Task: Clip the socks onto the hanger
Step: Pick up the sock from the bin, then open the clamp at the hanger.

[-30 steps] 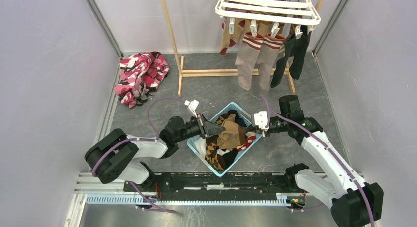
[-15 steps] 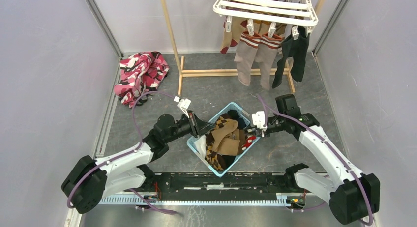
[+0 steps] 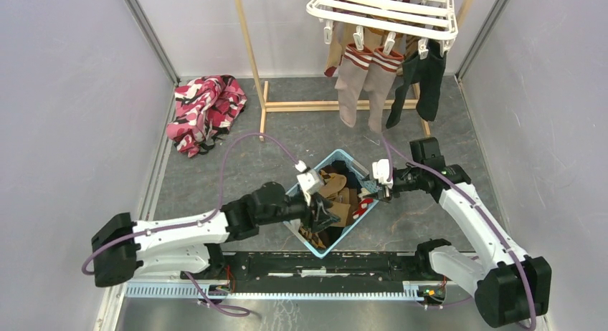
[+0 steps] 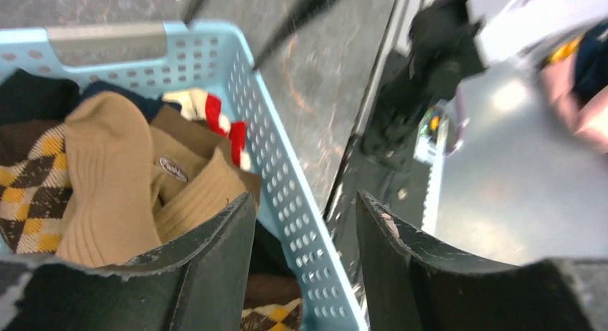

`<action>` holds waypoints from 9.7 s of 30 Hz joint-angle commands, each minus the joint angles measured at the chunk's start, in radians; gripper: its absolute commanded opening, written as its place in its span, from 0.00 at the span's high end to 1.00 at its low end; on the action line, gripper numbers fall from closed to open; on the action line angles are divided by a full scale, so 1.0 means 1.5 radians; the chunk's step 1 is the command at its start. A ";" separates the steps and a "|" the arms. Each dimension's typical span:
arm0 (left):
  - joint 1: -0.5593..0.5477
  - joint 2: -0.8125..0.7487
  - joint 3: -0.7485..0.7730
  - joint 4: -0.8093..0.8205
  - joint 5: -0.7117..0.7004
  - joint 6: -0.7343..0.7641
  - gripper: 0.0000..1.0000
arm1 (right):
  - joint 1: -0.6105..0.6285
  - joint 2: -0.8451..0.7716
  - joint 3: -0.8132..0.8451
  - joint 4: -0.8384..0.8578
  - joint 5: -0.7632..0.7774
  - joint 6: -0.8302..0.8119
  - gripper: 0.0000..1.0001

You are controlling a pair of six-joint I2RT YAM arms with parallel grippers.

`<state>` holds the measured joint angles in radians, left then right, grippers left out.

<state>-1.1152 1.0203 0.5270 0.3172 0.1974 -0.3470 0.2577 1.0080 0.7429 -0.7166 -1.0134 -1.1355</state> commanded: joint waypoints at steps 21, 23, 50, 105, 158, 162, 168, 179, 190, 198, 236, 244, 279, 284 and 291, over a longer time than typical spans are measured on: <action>-0.104 -0.172 -0.172 0.111 -0.208 0.235 0.18 | 0.201 0.166 -0.038 0.223 0.152 0.264 0.61; -0.104 -0.180 -0.187 0.132 -0.177 0.248 0.18 | 0.207 0.173 -0.037 0.218 0.150 0.260 0.61; -0.142 0.058 -0.168 0.392 -0.176 0.864 0.19 | 0.022 0.153 0.056 0.003 -0.312 0.172 1.00; 0.150 0.292 -0.146 0.702 0.154 -0.477 0.98 | 0.173 -0.037 0.036 0.218 0.061 0.142 0.57; -0.039 0.030 0.103 0.033 -0.242 0.390 0.98 | 0.191 0.049 0.315 -0.084 0.168 0.049 0.77; 0.005 -0.034 0.044 0.103 -0.181 0.303 0.98 | 0.185 0.035 0.372 -0.056 0.206 0.096 0.48; 0.114 -0.060 -0.004 0.189 -0.049 0.190 0.98 | 0.184 0.070 0.472 0.053 0.226 0.210 0.22; 0.177 -0.051 0.005 0.303 0.009 0.100 0.98 | 0.185 0.061 0.367 0.084 0.159 0.209 0.05; 0.193 -0.009 -0.007 0.421 0.067 0.046 0.98 | 0.165 0.072 0.295 0.172 0.071 0.311 0.05; 0.198 0.003 -0.006 0.437 0.079 0.034 0.98 | 0.152 0.081 0.291 0.224 -0.049 0.393 0.21; 0.218 0.062 -0.029 0.551 0.103 -0.080 0.98 | 0.086 0.021 0.199 0.465 -0.088 0.623 1.00; 0.304 -0.005 0.004 0.387 0.122 -0.027 0.46 | 0.075 0.015 0.302 0.293 0.028 0.478 1.00; 0.545 0.743 0.923 0.790 0.478 -0.645 0.00 | 0.076 0.094 0.403 0.319 0.163 0.481 1.00; 0.530 0.773 0.982 0.742 0.477 -0.632 0.00 | 0.077 0.093 0.400 0.320 0.161 0.481 1.00; 0.509 0.805 1.052 0.680 0.470 -0.610 0.03 | 0.077 0.090 0.398 0.319 0.157 0.481 1.00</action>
<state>-0.3344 2.2066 2.0315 1.3880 0.9005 -1.2469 0.3729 1.1496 1.3350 -0.2852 -0.7643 -0.4171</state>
